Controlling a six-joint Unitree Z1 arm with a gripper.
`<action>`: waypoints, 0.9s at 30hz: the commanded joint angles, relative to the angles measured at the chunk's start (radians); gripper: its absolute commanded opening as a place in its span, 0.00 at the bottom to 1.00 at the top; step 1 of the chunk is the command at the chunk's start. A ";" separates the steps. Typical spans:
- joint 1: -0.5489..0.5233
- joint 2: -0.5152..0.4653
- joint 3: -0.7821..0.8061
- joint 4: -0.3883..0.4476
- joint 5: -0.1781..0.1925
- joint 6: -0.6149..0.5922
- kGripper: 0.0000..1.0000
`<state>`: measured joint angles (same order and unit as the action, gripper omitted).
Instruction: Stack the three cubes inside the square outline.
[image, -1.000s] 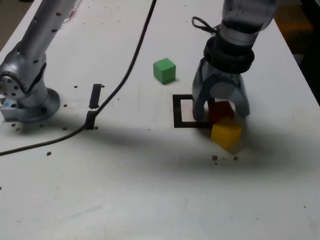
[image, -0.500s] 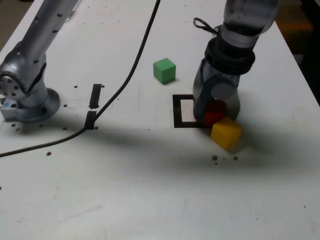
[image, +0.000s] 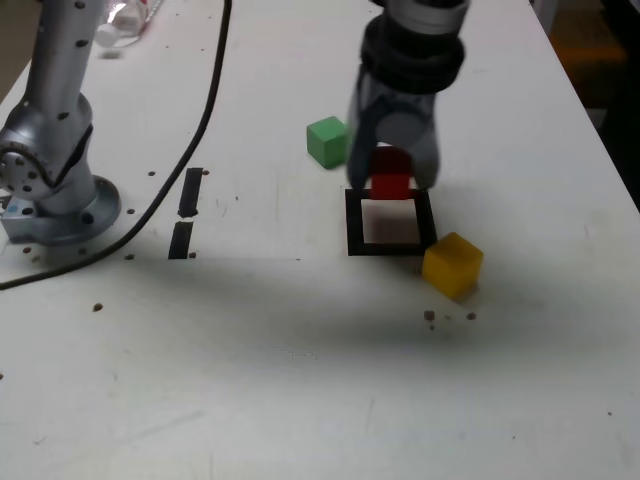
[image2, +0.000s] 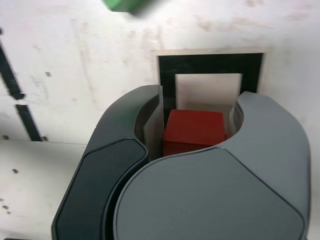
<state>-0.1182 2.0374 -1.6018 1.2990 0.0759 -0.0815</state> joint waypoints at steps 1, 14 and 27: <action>0.000 -0.014 0.018 -0.017 -0.007 -0.005 0.31; 0.000 -0.005 0.094 -0.110 -0.050 -0.012 0.32; 0.000 0.031 0.119 -0.161 -0.081 0.003 0.67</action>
<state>-0.1182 2.0647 -1.4857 1.1390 -0.0033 -0.0801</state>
